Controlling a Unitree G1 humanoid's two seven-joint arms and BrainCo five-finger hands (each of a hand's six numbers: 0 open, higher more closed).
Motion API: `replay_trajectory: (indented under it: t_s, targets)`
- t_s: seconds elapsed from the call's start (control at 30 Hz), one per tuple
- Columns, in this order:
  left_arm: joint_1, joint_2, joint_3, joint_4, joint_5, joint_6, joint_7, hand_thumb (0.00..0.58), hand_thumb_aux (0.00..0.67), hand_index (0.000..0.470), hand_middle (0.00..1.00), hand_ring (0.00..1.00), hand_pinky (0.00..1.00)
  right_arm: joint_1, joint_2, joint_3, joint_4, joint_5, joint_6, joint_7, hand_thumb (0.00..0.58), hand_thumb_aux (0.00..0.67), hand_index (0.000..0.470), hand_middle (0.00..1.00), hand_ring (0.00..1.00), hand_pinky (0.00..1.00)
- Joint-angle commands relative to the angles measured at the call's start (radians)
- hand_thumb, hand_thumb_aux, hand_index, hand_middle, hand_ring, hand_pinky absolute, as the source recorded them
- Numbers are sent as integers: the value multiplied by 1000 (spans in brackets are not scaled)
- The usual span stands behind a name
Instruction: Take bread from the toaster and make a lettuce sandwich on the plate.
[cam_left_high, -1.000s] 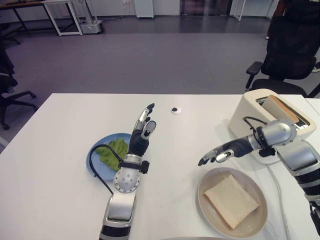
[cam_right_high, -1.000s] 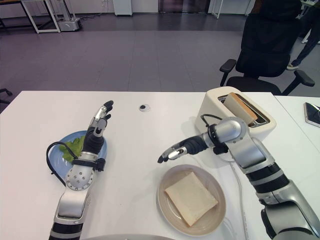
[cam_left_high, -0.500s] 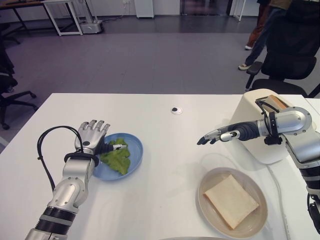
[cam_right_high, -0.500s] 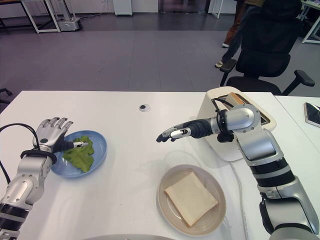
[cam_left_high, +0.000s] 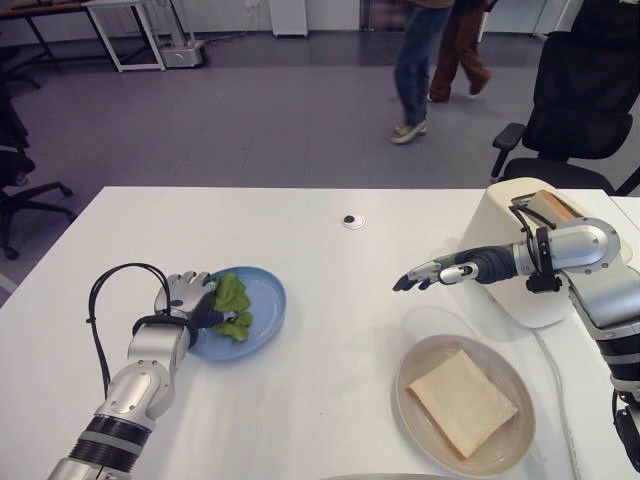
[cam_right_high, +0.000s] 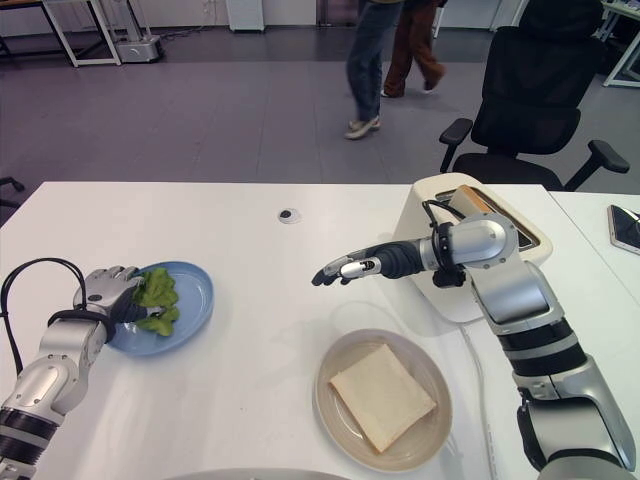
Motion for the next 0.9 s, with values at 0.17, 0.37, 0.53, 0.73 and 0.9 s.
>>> replay_trajectory:
  t_s: [0.17,0.37,0.53,0.73,0.9]
  targets:
    - [31,-24,-10,13,-85,-32,39,580,670,470,0,0,0,7,5,20,42,-38,-37,-20,0,0,0,0,0,0]
    - [17,-52,28,-94,-127,-36,109,580,670,470,0,0,0,6,15,28,65,-56,-53,-32,0,0,0,0,0,0]
    - [-4,-108,58,-277,-185,-33,109,580,670,470,0,0,0,-3,21,30,82,-65,-60,-42,0,0,0,0,0,0]
    - [-56,-230,-47,-455,-230,-17,-33,580,670,470,0,0,0,-34,40,22,139,-83,-71,-77,0,0,0,0,0,0]
    - [-94,-408,-265,-419,-262,-39,-117,580,670,470,0,0,0,-174,93,-12,361,-179,-86,-283,0,0,0,0,0,0]
